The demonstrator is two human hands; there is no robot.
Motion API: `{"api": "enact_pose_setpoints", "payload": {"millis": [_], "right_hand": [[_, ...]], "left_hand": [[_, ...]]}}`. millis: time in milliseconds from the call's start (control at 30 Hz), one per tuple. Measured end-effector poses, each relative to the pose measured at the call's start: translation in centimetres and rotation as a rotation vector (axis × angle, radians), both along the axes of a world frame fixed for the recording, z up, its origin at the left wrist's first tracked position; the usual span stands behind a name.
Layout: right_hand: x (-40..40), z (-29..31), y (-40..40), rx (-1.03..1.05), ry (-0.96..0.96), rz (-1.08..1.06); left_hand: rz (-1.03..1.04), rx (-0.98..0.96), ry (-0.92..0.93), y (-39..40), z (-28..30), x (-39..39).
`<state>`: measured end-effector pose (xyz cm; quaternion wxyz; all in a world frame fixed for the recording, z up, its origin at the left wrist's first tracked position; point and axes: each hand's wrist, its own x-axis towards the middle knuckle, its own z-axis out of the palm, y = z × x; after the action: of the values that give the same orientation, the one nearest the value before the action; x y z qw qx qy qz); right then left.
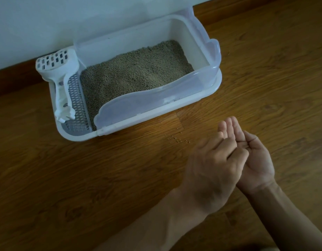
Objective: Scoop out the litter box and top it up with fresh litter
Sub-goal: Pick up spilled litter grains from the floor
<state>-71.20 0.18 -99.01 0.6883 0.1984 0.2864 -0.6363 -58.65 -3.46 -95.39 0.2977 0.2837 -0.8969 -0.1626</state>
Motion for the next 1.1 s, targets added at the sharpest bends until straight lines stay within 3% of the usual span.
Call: {"api": "enact_pose_setpoints", "payload": {"millis": [100, 167, 300, 400, 533, 800, 967, 1100], "right_hand": [[-0.4, 0.1, -0.2, -0.071, 0.007, 0.015], [-0.5, -0.2, -0.3, -0.106, 0.031, 0.001], [-1.0, -1.0, -0.4, -0.096, 0.035, -0.051], [-0.9, -1.0, -0.3, -0.078, -0.013, -0.095], [-0.9, -1.2, -0.2, -0.081, -0.055, -0.105], [-1.3, -1.5, 0.1, -0.093, -0.060, -0.081], [-1.4, -1.5, 0.3, -0.046, -0.019, -0.125], [-0.9, -0.8, 0.2, -0.048, 0.001, -0.204]], "left_hand": [[0.017, -0.021, 0.026, 0.2, 0.0, 0.1], [0.051, 0.016, 0.153, -0.1, 0.1, 0.7], [0.245, 0.132, 0.288, -2.5, -2.5, 3.1], [0.389, 0.246, 0.105, -4.8, -5.6, 5.0], [0.352, 0.253, -0.100, -6.8, -7.8, 6.9], [0.202, 0.192, -0.181, -8.1, -8.3, 7.0], [0.096, 0.058, -0.301, -8.6, -7.8, 6.9], [0.183, 0.162, -0.229, -8.1, -7.1, 6.7]]}}
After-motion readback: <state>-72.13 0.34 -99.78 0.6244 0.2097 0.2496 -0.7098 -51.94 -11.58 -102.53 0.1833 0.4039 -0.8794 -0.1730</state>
